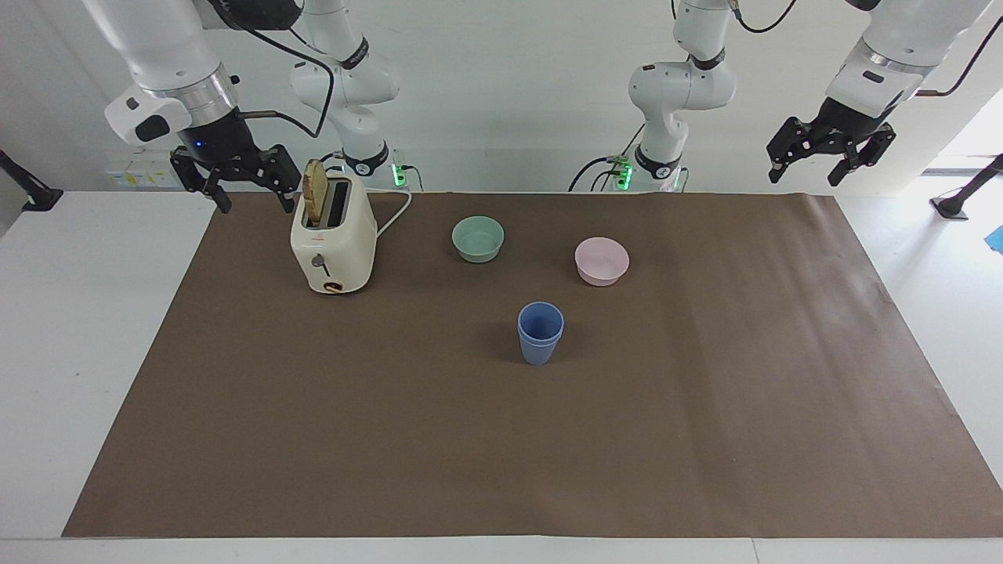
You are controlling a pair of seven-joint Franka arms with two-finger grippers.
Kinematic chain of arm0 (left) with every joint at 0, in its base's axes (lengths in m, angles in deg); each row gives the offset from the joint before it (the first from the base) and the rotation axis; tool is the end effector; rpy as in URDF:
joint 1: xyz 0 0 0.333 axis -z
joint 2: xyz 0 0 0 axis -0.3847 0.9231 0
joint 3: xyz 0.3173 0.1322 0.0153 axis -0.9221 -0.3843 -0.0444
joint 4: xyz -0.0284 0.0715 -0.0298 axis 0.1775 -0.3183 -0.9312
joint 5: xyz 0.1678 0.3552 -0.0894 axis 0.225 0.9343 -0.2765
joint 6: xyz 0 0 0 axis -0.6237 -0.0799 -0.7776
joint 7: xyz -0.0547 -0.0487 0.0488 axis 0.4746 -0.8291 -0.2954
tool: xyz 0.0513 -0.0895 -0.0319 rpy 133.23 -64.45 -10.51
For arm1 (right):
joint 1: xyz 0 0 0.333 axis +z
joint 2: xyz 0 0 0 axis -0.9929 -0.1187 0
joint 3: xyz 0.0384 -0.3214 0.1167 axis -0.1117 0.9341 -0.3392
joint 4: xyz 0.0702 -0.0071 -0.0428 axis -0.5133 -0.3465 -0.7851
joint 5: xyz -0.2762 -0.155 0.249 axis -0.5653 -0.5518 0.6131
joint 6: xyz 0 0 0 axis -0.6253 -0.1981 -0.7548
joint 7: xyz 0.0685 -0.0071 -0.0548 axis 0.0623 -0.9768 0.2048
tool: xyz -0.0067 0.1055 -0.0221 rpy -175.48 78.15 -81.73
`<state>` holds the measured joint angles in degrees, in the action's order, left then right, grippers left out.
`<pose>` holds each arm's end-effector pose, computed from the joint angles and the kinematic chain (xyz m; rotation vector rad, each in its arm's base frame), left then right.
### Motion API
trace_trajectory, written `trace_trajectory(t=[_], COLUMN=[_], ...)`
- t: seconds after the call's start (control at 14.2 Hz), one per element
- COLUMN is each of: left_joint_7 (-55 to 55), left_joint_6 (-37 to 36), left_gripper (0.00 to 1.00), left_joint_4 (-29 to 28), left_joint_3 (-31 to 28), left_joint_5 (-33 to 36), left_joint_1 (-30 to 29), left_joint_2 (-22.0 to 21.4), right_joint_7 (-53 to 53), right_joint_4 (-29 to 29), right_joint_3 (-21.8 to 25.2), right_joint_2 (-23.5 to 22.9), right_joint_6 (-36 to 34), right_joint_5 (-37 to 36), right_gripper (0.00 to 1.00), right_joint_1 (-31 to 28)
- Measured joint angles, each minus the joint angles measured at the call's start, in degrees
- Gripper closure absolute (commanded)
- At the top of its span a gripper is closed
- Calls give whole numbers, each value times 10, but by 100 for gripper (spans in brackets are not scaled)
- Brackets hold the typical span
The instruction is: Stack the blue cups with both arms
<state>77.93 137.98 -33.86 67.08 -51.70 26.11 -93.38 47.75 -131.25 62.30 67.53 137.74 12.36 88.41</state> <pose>0.5176 -0.0180 0.6966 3.1096 -0.1682 -0.0102 0.5752 -0.0002 0.6825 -3.1182 0.0582 -0.0415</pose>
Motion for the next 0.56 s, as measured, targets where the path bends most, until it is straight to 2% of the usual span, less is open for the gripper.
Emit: trace_trajectory(t=[0.56], left_joint_7=[0], left_joint_6=[0], left_gripper=[0], left_joint_4=[0], left_joint_3=[0], left_joint_5=[0], left_joint_1=[0], left_joint_2=[0], right_joint_7=[0], right_joint_4=[-7], right_joint_3=[-2], right_joint_2=[8], right_joint_6=[-11], right_joint_5=[0], right_gripper=[0], right_joint_1=[-8])
